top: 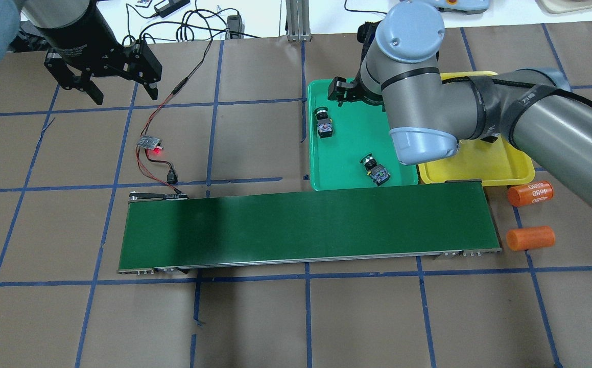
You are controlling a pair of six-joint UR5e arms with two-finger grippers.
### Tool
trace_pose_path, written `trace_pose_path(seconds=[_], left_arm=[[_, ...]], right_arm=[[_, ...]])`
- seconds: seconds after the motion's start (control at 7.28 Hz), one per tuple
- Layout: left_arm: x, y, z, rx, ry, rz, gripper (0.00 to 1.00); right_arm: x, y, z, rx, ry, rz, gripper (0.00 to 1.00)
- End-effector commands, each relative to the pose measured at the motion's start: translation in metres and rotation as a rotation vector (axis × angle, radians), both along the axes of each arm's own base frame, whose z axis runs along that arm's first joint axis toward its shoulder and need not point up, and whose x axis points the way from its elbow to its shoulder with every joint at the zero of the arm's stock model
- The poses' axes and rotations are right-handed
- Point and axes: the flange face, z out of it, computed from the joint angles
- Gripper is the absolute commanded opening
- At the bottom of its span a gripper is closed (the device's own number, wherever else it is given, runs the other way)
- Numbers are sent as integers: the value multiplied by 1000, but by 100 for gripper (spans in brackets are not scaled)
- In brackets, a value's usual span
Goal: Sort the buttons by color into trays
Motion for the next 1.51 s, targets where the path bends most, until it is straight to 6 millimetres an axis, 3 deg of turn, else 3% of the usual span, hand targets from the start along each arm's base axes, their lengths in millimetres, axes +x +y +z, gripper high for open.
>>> trace_pose_path(seconds=[0.0, 0.41, 0.55, 0.69, 0.82, 1.24, 1.37], left_arm=[[0, -1, 0, -2, 0, 0, 100], [0, 0, -1, 1, 0, 0, 100], [-1, -1, -1, 0, 0, -2, 100], [0, -2, -1, 1, 0, 0, 100], [1, -1, -1, 0, 0, 2, 100], [-1, -3, 2, -7, 0, -2, 100], [1, -3, 3, -8, -1, 2, 100]], right_arm=[[-11, 14, 10, 102, 25, -17, 100], [-45, 48, 19, 359, 54, -35, 100], [-68, 64, 39, 405, 69, 7, 100], [-90, 94, 61, 503, 61, -17, 100], [-97, 118, 97, 460, 56, -32, 100], [-97, 135, 122, 417, 68, -34, 100], [-98, 135, 119, 421, 67, -29, 100]])
